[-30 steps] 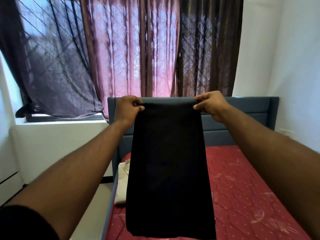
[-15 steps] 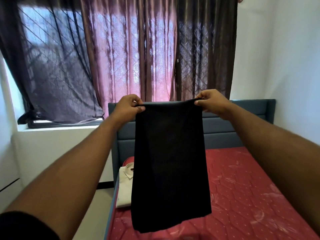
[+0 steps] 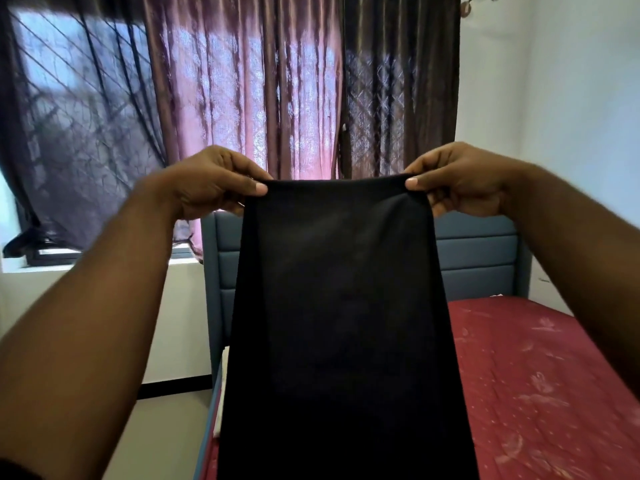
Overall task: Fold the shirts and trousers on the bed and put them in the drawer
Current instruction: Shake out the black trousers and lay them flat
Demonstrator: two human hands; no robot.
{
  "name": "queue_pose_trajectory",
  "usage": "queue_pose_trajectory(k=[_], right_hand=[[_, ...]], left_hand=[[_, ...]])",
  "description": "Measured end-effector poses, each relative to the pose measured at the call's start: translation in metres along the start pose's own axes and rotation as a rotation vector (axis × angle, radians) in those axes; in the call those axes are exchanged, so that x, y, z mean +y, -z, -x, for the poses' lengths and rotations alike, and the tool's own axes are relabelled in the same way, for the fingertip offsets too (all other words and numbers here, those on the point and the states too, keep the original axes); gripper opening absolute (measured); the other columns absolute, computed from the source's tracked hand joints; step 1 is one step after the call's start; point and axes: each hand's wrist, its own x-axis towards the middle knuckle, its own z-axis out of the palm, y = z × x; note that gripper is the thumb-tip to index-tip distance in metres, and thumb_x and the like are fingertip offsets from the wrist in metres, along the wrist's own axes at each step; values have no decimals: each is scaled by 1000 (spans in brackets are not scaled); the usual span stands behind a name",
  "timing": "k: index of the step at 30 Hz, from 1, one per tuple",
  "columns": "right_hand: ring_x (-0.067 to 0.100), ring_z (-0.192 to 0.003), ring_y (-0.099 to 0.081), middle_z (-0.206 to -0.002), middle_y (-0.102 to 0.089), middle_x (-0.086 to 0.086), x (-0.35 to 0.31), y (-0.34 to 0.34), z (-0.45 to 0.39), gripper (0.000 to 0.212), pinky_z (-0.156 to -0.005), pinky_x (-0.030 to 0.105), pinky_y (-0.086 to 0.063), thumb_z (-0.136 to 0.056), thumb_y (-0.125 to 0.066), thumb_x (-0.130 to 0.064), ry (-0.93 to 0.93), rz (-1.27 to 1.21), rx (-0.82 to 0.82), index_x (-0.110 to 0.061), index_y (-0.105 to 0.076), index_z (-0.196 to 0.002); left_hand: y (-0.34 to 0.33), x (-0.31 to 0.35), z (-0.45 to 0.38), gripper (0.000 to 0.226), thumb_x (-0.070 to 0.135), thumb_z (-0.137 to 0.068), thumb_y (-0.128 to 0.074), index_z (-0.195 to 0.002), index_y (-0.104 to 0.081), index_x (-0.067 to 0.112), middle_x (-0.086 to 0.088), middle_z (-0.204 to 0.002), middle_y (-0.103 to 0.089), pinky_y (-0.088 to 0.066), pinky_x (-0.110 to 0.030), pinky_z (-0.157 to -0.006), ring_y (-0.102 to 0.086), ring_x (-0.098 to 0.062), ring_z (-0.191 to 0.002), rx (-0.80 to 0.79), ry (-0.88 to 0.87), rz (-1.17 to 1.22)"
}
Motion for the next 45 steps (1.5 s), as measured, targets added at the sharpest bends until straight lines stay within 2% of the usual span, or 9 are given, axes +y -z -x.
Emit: queue_pose_trajectory(k=[3, 8, 14, 18, 24, 32, 37, 41, 45], right_hand=[[7, -42, -57, -55, -63, 1, 62, -5, -32, 8, -41, 22, -51, -89, -60, 1, -149, 7, 57, -7, -62, -86], [8, -37, -50, -50, -56, 0, 259, -52, -80, 15, -37, 20, -46, -92, -59, -1, -520, 90, 25, -12, -59, -81], [1, -25, -36, -40, -45, -5, 489, -117, -121, 20, -31, 12, -27, -86, -65, 4, -675, 249, 81, -5, -61, -68], [6, -28, -50, -63, -49, 10, 579, -139, -141, 27, -31, 17, -42, -95, -51, 3, -841, 59, 137, -13, -49, -73], [10, -38, -61, -67, -54, 11, 586, -139, -140, 17, -38, 22, -51, -96, -51, 1, -841, -73, 171, -11, -51, -83], [3, -56, -57, -66, -63, 2, 491, -153, -16, 21, -60, 16, -50, -88, -60, 8, -543, -48, 196, -11, -65, -79], [-10, -71, -59, -79, -67, -9, 453, -195, 100, 32, -74, 10, -45, -81, -66, 10, -474, 86, 100, -22, -67, -82], [-9, -92, -57, -94, -65, -4, 448, -220, 168, 18, -81, 12, -42, -73, -67, 3, -211, 360, 73, -12, -70, -83], [16, -82, -59, -94, -62, -4, 452, -245, 227, 19, -76, 24, -43, -69, -63, -6, -107, 606, -87, -18, -64, -83]], left_hand=[[-14, -57, -35, 65, 37, -25, -99, -81, -79, 12, -5, -71, -72, -53, -21, -47, -66, -11, -56, -14, 186, -11], [-64, -246, -73, 11, 0, -80, -74, -87, -73, 8, -8, -70, -66, -52, -25, -46, -57, -16, -53, -41, 572, -206], [-145, -480, -78, 19, -6, -76, -75, -69, -68, 10, -7, -57, -59, -37, -16, -36, -50, -13, -37, 7, 761, -379], [-176, -571, -82, 16, -7, -88, -63, -80, -57, 6, -10, -62, -58, -41, -18, -33, -57, -10, -36, 173, 911, -121], [-181, -590, -84, 17, -11, -87, -62, -81, -56, 4, -12, -71, -61, -57, -21, -51, -66, -9, -48, 214, 873, 88], [-178, -474, 38, 20, -10, -81, -68, -80, -68, 10, -4, -70, -68, -58, -25, -68, -67, -14, -64, 290, 675, 137], [-201, -436, 166, 31, -7, -82, -69, -78, -70, 24, 11, -59, -68, -50, -18, -55, -61, -6, -56, 228, 669, -47], [-220, -425, 249, 20, -1, -79, -73, -87, -74, 17, 36, -77, -66, -42, -3, -78, -62, 14, -78, 141, 499, -293], [-229, -420, 304, 20, 22, -80, -58, -92, -72, 16, 10, -95, -72, -45, -9, -83, -65, -7, -89, 71, 310, -545]])
